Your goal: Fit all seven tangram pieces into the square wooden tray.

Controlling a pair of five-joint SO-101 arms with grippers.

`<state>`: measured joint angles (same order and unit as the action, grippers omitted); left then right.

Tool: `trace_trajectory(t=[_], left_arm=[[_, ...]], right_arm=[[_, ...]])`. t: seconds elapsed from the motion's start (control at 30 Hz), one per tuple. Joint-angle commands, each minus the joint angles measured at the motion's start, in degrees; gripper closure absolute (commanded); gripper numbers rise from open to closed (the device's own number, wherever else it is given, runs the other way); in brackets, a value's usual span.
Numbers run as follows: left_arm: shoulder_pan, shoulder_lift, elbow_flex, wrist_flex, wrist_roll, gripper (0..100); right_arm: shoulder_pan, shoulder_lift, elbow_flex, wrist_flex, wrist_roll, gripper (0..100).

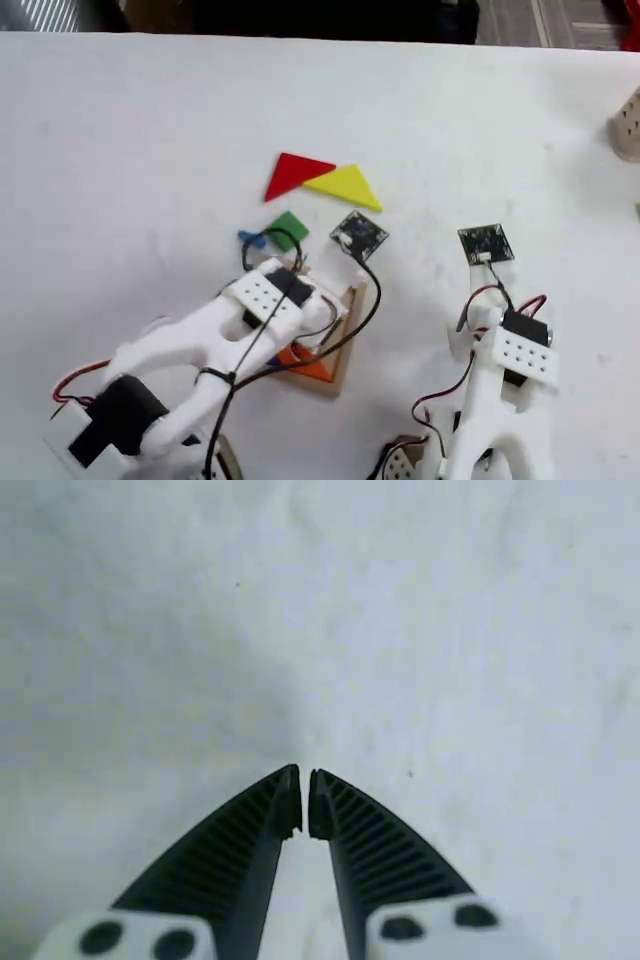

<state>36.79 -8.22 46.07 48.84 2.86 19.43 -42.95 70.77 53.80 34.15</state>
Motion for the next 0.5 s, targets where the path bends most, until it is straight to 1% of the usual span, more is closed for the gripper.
trace_trajectory(t=[0.0, 0.1, 0.3, 0.47], left_arm=[[0.0, -2.2, 1.1, 0.2, -0.4, 98], [0.0, -2.2, 1.3, 1.8, -0.4, 98], [-0.1, -2.3, 1.6, 1.9, -0.5, 98], [-2.2, -2.7, 1.1, 1.9, -0.5, 98]], right_arm=[[0.2, -0.9, -0.2, -0.9, 0.9, 98.1], [0.2, -0.9, -0.2, -0.9, 0.9, 98.1], [0.2, -0.9, -0.2, -0.9, 0.9, 98.1], [0.2, -0.8, -0.2, -0.9, 0.9, 98.1]])
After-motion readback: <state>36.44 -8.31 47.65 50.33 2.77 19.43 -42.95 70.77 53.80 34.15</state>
